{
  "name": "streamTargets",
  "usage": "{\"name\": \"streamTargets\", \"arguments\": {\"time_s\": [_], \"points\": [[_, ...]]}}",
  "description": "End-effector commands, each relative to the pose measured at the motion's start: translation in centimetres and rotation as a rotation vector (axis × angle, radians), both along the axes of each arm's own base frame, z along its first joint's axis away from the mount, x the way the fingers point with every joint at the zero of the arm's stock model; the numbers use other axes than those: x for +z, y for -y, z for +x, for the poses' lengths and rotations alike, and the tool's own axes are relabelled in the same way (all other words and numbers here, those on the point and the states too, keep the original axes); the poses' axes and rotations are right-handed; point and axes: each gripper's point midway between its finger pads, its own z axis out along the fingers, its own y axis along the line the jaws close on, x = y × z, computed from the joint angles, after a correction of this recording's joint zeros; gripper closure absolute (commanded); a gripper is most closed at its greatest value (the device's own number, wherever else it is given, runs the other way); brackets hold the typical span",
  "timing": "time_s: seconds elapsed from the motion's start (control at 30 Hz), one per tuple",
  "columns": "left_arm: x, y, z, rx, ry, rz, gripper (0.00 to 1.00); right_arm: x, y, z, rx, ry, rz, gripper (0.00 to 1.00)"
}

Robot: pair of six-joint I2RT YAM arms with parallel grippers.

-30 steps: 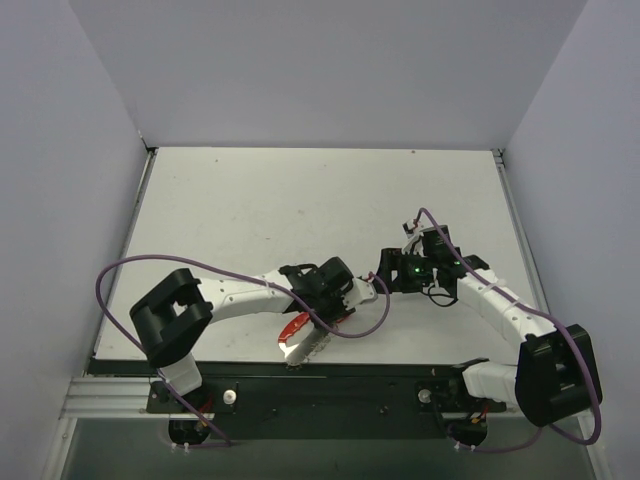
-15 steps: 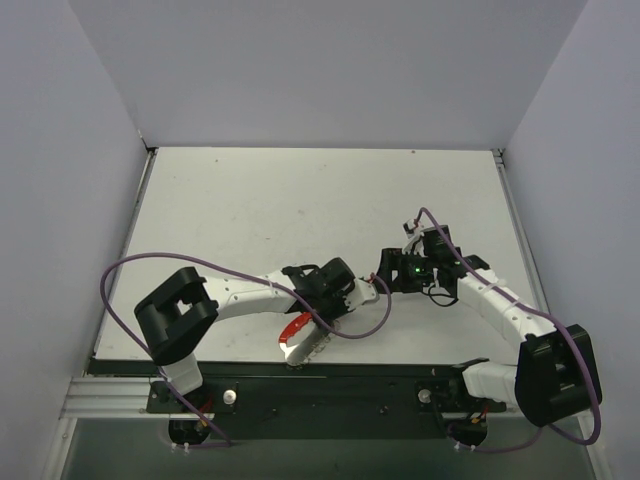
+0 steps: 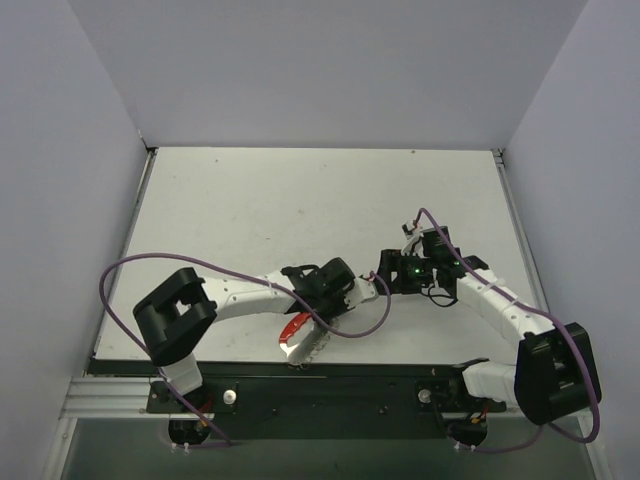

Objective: Put the keys on the keyring

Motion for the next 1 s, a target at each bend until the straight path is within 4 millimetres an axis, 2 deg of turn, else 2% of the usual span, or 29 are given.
{"name": "streamTargets", "arguments": {"time_s": [0.0,0.07,0.1,0.17,0.2,0.3,0.33,0.37,0.43,0.5,0.63,0.73,0.77,0.87,0.97], "points": [[4.2,1.7,1.5,0.03,0.093,-0.149,1.0,0.2,-0.3,-0.1,0.022,0.002,0.026,0.36],[5.1,1.8,1.5,0.035,0.101,-0.171,1.0,0.1,-0.3,-0.1,0.023,0.003,0.027,0.36],[5.3,1.4,2.0,0.068,0.114,-0.163,0.96,0.2,-0.3,0.0,0.022,0.005,0.028,0.36],[5.8,1.2,2.4,0.102,0.124,-0.174,0.76,0.2,-0.4,-0.1,0.022,0.002,0.029,0.36],[5.9,1.1,2.6,0.121,0.117,-0.18,0.58,0.2,-0.4,-0.1,0.025,0.002,0.03,0.36],[6.3,1.4,2.9,0.143,0.109,-0.188,0.43,0.1,-0.3,-0.1,0.022,0.002,0.027,0.36],[6.2,1.5,2.9,0.149,0.102,-0.184,0.42,0.1,-0.3,-0.1,0.02,0.001,0.026,0.36],[5.5,1.3,2.6,0.151,0.077,-0.153,0.38,0.0,-0.2,0.0,0.014,0.001,0.016,0.36],[5.6,1.7,2.8,0.168,0.061,-0.144,0.24,-0.2,0.1,0.0,0.003,-0.005,0.007,0.35],[4.6,1.6,2.6,0.186,0.031,-0.108,0.21,-0.4,0.3,0.1,-0.011,-0.012,0.001,0.35],[3.9,2.2,2.4,0.2,0.011,-0.097,0.21,-0.6,0.8,0.3,-0.037,-0.022,0.004,0.35],[3.2,2.1,2.4,0.209,0.0,-0.075,0.32,-0.6,1.0,0.4,-0.045,-0.025,0.004,0.35],[3.0,2.1,2.4,0.208,-0.004,-0.069,0.38,-0.7,1.0,0.3,-0.046,-0.029,0.004,0.35],[2.3,2.1,2.3,0.21,-0.019,-0.038,0.47,-0.7,1.0,0.3,-0.045,-0.031,0.006,0.35],[1.7,2.2,2.1,0.205,-0.03,-0.026,0.5,-0.7,1.0,0.3,-0.045,-0.033,0.007,0.35]]}}
